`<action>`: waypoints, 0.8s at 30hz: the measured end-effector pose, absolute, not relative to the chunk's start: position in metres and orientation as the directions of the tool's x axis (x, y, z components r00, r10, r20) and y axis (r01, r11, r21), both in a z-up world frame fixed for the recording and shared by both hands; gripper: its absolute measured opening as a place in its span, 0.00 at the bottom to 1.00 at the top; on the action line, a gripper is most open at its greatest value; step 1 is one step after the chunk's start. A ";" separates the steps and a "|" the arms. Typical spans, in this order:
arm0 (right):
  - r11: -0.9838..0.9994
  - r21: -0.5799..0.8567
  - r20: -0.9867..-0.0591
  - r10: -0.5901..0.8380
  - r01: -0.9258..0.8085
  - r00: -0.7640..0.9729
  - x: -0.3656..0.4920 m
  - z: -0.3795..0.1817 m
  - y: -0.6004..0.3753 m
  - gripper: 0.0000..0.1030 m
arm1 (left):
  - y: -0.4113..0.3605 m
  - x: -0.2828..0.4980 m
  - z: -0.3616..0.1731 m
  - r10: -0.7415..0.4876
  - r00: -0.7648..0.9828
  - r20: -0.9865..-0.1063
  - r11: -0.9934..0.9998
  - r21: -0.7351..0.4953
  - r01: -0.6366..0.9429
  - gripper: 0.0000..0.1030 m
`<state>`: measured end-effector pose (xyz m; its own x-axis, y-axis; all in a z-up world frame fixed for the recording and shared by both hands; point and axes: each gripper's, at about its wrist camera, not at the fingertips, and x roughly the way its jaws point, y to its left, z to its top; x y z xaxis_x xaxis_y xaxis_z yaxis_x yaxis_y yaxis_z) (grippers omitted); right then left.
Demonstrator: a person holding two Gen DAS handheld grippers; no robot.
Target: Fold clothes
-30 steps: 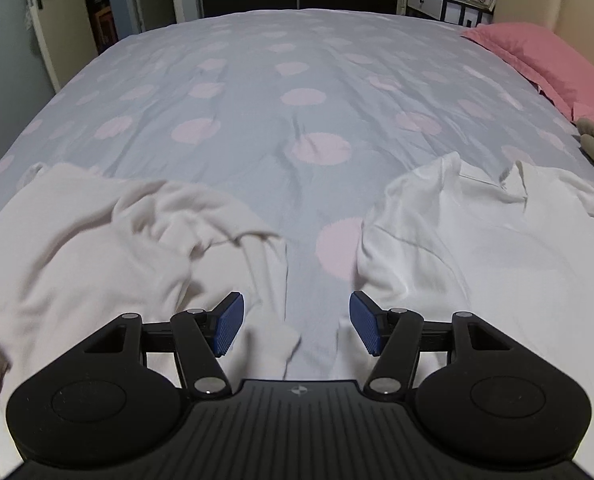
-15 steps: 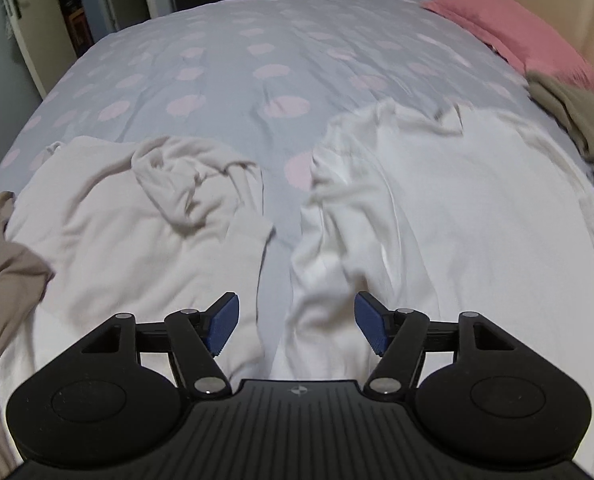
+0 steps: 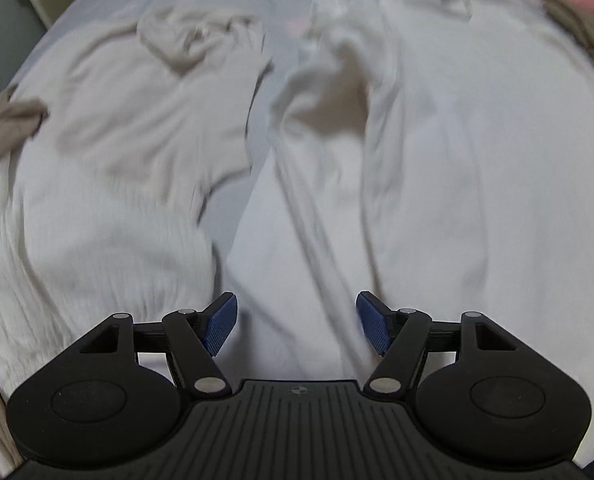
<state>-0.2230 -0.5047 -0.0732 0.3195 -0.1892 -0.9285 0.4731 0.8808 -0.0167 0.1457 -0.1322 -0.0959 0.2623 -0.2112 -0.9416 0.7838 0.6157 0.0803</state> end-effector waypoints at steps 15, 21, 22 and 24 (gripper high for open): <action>0.792 -0.056 -0.877 -0.330 0.608 0.350 -0.247 -0.020 -0.513 0.02 | -0.120 0.154 -0.068 -0.279 0.247 -0.928 0.704 -0.023 0.710 0.03; 0.652 -0.177 -0.712 -0.602 0.737 0.362 -0.265 0.041 -0.542 0.02 | -0.102 0.176 -0.015 -0.394 0.349 -0.850 0.780 -0.108 0.616 0.02; 0.625 -0.187 -0.674 -0.643 0.758 0.364 -0.268 0.051 -0.544 0.02 | -0.099 0.182 -0.007 -0.408 0.372 -0.834 0.791 -0.119 0.600 0.02; 0.569 -0.210 -0.605 -0.715 0.795 0.351 -0.273 0.065 -0.551 0.02 | -0.088 0.187 0.007 -0.422 0.431 -0.798 0.817 -0.128 0.563 0.02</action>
